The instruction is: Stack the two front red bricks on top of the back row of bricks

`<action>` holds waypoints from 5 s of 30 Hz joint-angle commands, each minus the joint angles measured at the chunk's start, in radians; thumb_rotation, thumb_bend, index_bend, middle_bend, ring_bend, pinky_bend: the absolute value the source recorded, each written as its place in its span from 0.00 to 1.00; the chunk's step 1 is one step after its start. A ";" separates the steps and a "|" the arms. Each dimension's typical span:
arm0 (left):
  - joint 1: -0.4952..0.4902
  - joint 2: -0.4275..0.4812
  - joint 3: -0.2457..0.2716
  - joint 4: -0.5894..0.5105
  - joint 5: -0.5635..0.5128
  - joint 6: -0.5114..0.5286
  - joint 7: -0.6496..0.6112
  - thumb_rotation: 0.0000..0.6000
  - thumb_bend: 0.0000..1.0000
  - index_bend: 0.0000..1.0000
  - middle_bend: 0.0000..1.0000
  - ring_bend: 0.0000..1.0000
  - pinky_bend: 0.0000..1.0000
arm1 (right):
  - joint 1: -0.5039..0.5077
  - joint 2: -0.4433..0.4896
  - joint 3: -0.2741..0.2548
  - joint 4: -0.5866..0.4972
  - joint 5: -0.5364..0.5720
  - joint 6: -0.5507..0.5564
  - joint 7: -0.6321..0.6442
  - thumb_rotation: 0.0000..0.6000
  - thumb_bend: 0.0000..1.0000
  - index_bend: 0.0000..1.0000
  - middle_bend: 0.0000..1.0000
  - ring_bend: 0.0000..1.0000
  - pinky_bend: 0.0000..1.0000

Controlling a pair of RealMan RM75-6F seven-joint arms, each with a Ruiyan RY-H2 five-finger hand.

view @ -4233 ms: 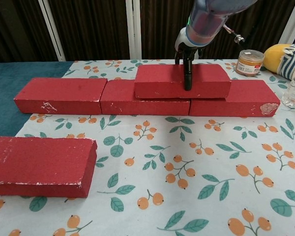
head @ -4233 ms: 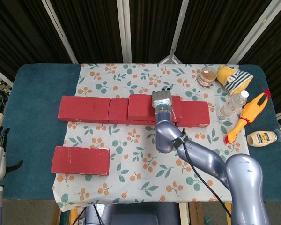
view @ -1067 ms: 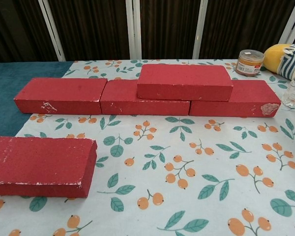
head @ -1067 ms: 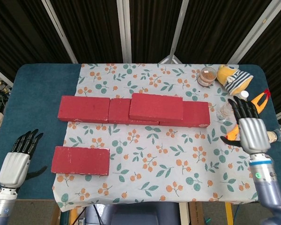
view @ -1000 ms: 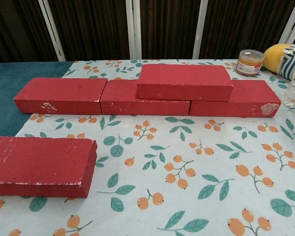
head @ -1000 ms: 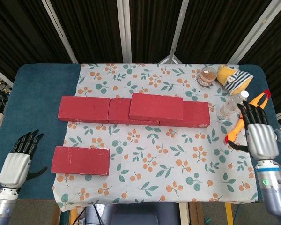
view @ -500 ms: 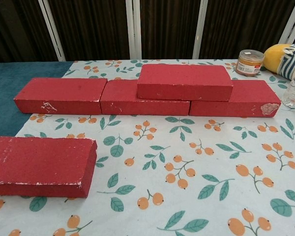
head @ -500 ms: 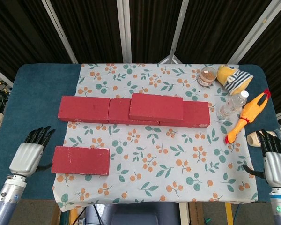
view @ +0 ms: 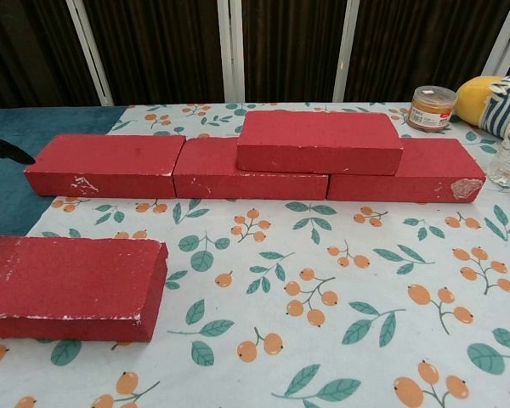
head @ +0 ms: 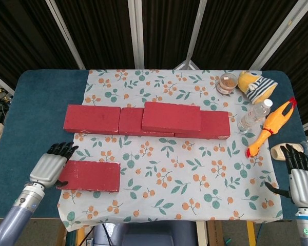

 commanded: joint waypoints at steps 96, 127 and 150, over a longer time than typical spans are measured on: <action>-0.657 -0.020 -0.203 0.173 -0.813 -0.120 0.289 1.00 0.00 0.33 0.40 0.31 0.31 | 0.010 -0.010 0.055 0.001 0.146 -0.093 -0.064 1.00 0.11 0.00 0.00 0.00 0.00; -0.936 -0.276 0.010 0.931 -0.945 -0.594 0.178 1.00 0.00 0.32 0.38 0.30 0.27 | 0.017 -0.043 0.101 0.006 0.291 -0.089 -0.176 1.00 0.11 0.00 0.00 0.00 0.00; -0.987 -0.319 0.160 0.969 -0.847 -0.626 -0.035 1.00 0.00 0.32 0.38 0.30 0.27 | 0.021 -0.042 0.103 0.011 0.295 -0.101 -0.171 1.00 0.11 0.00 0.00 0.00 0.00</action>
